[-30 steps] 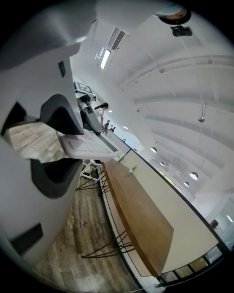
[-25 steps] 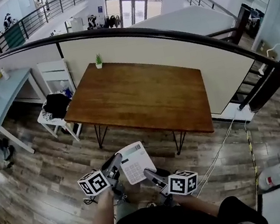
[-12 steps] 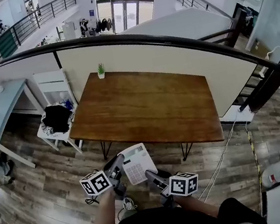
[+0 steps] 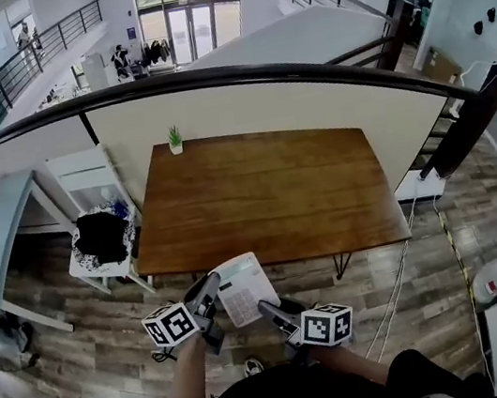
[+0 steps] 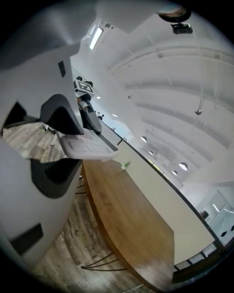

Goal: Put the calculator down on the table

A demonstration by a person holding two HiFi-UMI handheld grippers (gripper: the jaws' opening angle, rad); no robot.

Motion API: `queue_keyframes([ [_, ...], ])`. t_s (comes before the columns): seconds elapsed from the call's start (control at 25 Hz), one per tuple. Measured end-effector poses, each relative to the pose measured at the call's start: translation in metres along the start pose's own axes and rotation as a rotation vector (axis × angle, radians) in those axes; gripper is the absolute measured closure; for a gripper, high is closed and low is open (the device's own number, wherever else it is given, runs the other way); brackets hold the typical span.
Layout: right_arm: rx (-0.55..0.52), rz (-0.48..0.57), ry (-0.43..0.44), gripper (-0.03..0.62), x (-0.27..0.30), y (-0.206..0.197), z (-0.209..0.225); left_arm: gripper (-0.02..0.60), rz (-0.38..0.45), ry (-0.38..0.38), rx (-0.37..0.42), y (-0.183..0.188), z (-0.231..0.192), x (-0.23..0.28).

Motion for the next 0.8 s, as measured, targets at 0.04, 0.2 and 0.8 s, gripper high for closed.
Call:
queue_keyframes([
  [0.04,0.002,0.005,-0.007,0.429,0.004,-0.001,-0.002,0.529,-0.009,-0.008,0.001,0.004,-0.003,0.001],
  [0.2,0.008,0.019,-0.028,0.428,0.020,-0.005,-0.007,0.528,-0.026,-0.034,0.004,0.017,-0.014,0.006],
  [0.8,-0.022,-0.024,-0.004,0.428,0.074,0.029,0.025,0.529,0.006,-0.007,-0.007,0.035,-0.047,0.058],
])
Point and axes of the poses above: the fingertips, and each gripper's own axes: x forward along the fingers, z to its right, y out of its top, the point moved 3 cm from there along -x, backward along the fingers, and after that the axes turned 15 degrees about z, right-handed, at the moved point
